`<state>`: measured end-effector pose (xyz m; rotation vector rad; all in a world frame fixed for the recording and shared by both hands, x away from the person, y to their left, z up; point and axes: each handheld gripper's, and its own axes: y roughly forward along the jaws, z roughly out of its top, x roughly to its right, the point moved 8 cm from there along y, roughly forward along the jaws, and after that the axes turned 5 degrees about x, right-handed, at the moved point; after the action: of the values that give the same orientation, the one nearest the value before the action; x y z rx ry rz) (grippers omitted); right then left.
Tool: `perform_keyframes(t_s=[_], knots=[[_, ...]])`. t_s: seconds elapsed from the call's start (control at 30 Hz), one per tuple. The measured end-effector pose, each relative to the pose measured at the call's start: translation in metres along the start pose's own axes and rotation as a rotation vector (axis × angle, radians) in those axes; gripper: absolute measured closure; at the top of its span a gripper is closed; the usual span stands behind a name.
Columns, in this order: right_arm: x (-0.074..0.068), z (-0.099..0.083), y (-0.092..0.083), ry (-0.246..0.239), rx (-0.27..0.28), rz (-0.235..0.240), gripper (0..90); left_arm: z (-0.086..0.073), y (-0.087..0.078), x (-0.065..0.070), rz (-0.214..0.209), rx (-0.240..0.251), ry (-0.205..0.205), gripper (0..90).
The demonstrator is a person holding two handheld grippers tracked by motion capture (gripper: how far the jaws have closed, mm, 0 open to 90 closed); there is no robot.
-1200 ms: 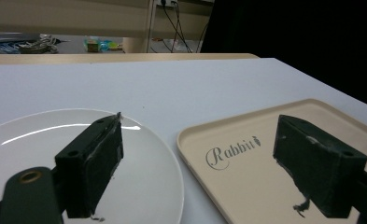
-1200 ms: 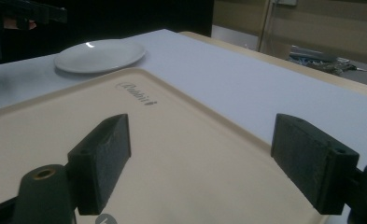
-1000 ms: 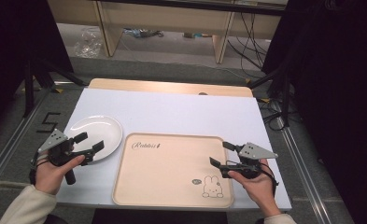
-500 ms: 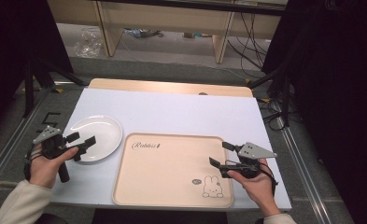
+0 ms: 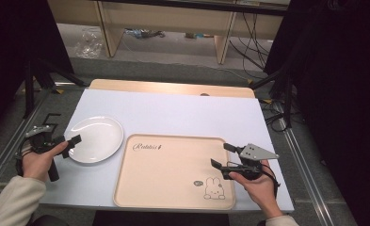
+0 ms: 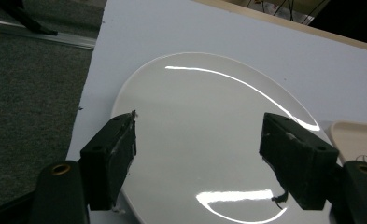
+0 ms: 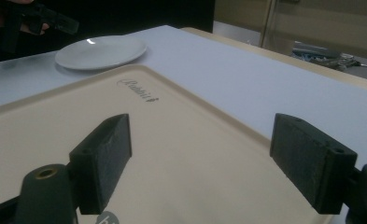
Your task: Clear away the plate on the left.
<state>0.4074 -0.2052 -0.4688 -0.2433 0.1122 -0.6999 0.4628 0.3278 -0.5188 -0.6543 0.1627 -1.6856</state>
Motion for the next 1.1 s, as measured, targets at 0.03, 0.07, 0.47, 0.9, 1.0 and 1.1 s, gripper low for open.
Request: perform_keyframes(t_s=[0.03, 0.07, 0.47, 0.9, 1.0, 1.1], knots=[[0.000, 0.000, 0.000, 0.000, -0.004, 0.000, 21.7, 0.000, 0.000, 0.000, 0.000, 0.000, 0.000, 26.9], [0.000, 0.000, 0.000, 0.000, -0.004, 0.000, 21.7, -0.001, 0.002, -0.003, 0.012, -0.004, -0.008, 26.9], [0.002, 0.000, 0.001, -0.022, 0.006, -0.005, 21.9, -0.013, 0.010, -0.017, 0.038, -0.064, -0.126, 31.4], [0.001, 0.000, 0.000, -0.023, -0.007, 0.003, 22.1, -0.019, 0.013, -0.029, 0.017, -0.075, -0.185, 43.3], [0.001, 0.000, 0.000, -0.023, -0.007, 0.004, 22.1, -0.020, 0.013, -0.032, 0.017, -0.080, -0.174, 52.9], [0.001, 0.000, 0.002, -0.019, 0.001, 0.000, 22.1, -0.020, 0.012, -0.034, 0.021, -0.083, -0.159, 61.7]])
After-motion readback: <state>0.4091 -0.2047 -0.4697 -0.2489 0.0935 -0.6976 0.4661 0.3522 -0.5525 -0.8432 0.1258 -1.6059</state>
